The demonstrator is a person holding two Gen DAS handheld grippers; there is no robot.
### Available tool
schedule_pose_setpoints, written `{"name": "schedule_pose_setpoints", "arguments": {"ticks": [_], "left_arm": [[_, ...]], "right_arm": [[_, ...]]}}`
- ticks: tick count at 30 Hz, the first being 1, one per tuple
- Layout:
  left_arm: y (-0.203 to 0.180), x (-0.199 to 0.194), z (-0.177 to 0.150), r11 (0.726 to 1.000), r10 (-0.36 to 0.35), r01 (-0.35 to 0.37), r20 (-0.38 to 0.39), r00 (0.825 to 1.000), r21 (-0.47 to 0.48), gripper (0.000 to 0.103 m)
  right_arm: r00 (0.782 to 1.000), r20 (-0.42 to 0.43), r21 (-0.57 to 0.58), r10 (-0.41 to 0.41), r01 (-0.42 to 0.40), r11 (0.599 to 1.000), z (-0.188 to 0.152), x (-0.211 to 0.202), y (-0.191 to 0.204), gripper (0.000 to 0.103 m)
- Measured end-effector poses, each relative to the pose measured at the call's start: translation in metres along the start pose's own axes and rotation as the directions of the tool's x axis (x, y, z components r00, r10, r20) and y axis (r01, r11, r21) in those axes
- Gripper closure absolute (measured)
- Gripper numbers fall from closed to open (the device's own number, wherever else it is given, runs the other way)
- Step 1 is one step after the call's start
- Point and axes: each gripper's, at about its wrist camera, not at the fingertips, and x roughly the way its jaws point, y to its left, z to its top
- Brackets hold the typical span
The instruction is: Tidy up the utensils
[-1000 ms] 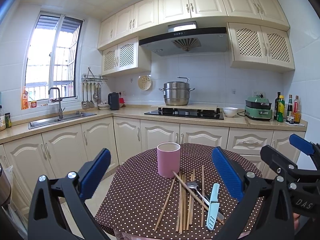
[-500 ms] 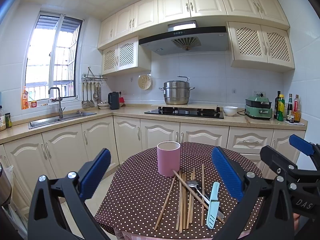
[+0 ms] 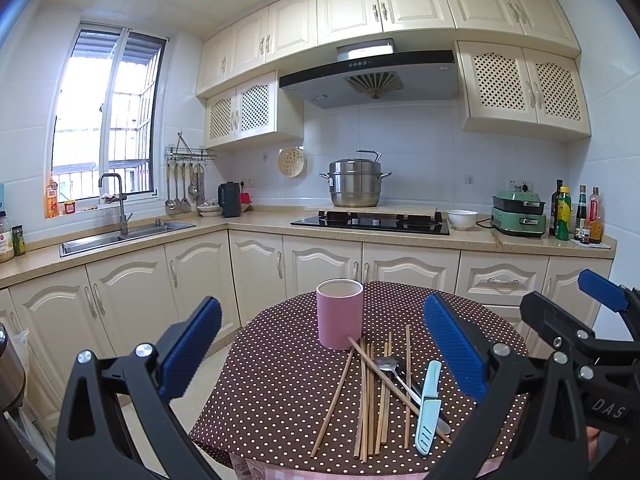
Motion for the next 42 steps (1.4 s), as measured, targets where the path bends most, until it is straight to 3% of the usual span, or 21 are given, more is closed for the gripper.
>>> {"name": "schedule_pose_setpoints", "arguments": {"ticks": [25,42], "left_arm": [[-0.001,0.003,0.001,1.0,0.003,-0.003,-0.017,1.0,0.003,0.004],[-0.008,0.028,-0.013,1.0,0.011,-0.008,-0.091,0.996,0.028,0.004]], "right_arm": [[1.0,-0.018,0.013,0.012,-0.012,1.0,-0.001,0.0,0.0,0.006],[0.997,-0.074,0.043,0.02,-0.017,0.999,-0.01,0.021,-0.01,0.006]]}}
